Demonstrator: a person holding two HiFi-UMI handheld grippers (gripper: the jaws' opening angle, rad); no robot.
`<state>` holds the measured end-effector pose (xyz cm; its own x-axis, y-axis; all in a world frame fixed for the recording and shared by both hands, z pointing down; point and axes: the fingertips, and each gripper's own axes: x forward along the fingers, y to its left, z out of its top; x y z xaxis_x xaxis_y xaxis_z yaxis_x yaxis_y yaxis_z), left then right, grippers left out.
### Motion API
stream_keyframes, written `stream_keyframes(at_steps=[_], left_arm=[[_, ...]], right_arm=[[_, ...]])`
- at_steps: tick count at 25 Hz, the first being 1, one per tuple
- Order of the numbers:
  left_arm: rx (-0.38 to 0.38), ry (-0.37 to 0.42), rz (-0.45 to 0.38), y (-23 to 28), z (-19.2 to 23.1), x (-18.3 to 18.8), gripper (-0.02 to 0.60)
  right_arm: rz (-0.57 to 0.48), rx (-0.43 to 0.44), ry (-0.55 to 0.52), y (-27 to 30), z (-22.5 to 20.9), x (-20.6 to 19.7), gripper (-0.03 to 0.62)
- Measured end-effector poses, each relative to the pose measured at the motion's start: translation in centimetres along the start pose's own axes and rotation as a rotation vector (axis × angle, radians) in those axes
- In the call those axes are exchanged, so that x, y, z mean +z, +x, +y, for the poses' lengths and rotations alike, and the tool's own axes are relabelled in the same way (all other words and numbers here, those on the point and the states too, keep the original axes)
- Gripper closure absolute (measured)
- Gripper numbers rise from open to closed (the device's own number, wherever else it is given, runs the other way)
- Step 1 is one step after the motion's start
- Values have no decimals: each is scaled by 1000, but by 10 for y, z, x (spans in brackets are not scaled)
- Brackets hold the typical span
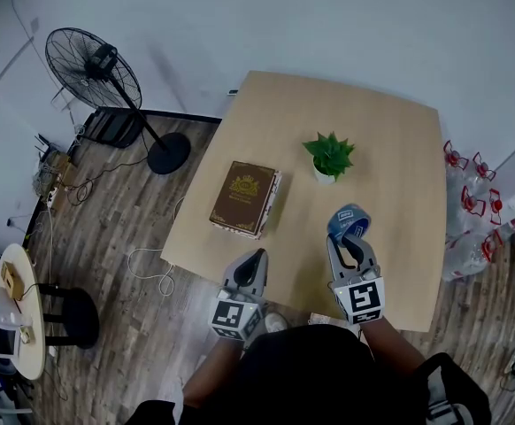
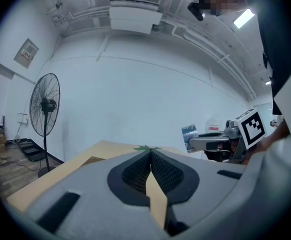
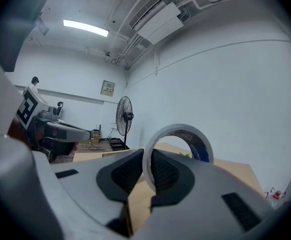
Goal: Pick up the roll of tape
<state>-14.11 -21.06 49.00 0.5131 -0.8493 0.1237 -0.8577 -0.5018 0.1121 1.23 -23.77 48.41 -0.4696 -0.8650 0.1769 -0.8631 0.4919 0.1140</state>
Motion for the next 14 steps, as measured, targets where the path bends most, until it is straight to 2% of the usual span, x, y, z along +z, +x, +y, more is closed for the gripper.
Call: stream_keyframes(at_steps=[14], left_arm=[[4, -8, 6, -1, -3, -1, 578]], right_arm=[[4, 2, -1, -4, -4, -2, 554]])
